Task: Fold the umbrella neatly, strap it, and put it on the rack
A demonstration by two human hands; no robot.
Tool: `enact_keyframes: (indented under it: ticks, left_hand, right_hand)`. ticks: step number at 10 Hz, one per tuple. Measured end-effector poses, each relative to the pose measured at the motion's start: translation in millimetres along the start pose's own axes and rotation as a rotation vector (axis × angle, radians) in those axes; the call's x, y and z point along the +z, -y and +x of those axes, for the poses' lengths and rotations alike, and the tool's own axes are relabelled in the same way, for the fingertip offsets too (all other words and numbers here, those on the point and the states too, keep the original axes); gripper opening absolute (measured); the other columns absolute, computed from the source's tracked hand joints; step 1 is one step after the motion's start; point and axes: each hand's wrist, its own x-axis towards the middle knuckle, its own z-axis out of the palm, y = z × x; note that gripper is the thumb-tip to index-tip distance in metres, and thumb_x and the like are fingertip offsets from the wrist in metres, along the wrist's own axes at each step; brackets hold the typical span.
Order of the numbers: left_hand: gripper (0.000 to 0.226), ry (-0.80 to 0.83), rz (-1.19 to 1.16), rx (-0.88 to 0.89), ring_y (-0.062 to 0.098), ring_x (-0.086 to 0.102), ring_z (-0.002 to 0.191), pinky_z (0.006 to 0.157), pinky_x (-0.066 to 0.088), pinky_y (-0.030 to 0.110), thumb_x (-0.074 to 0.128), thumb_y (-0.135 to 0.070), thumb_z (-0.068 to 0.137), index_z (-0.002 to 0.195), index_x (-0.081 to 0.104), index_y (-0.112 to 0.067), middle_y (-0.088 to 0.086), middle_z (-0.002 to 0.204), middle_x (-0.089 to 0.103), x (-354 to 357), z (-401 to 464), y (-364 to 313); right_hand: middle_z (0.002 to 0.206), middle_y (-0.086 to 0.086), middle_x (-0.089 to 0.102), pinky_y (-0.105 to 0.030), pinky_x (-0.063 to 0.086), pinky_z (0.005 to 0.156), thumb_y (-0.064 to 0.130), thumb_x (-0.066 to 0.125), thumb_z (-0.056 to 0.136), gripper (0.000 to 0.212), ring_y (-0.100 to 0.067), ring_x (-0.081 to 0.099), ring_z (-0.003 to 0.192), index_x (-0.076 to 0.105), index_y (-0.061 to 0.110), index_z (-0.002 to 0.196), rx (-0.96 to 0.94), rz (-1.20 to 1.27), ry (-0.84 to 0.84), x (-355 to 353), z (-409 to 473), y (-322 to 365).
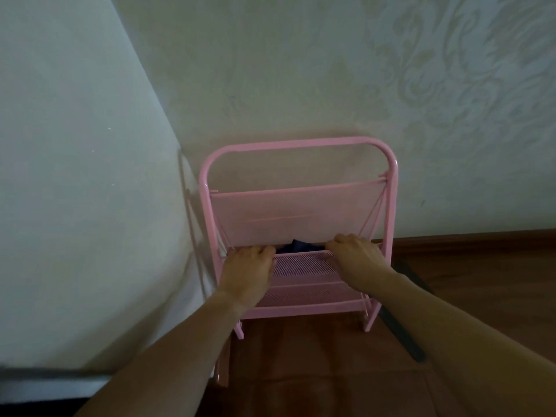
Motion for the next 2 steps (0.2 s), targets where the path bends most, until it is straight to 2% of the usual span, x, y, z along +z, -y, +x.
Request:
enact_keyframes:
  ticks: [1,2]
  left_hand:
    - [0.027,0.028,0.079,-0.062,0.03,0.065,0.097,0.084,0.05,0.04,0.043,-0.032,0.103,0.116,0.059,-0.015,0.008,0.107,0.068,-19.8,-7.4,-17.2]
    - [0.033,-0.006,0.079,-0.077,0.026,0.063,0.1,0.087,0.05,0.039,0.045,-0.039,0.101,0.124,0.055,-0.017,0.006,0.112,0.065,-48.6,-26.6,-33.8]
  right_hand:
    - [0.108,-0.002,0.062,-0.037,0.049,0.093,0.021,0.059,0.094,0.02,-0.018,0.058,0.096,0.058,0.021,0.114,0.026,-0.04,-0.055,-17.5,-12.7,10.3]
    - [0.116,-0.002,0.06,-0.037,0.05,0.096,0.018,0.063,0.09,0.031,-0.02,0.056,0.104,0.056,0.02,0.12,0.115,-0.004,-0.154,-44.6,-41.5,25.2]
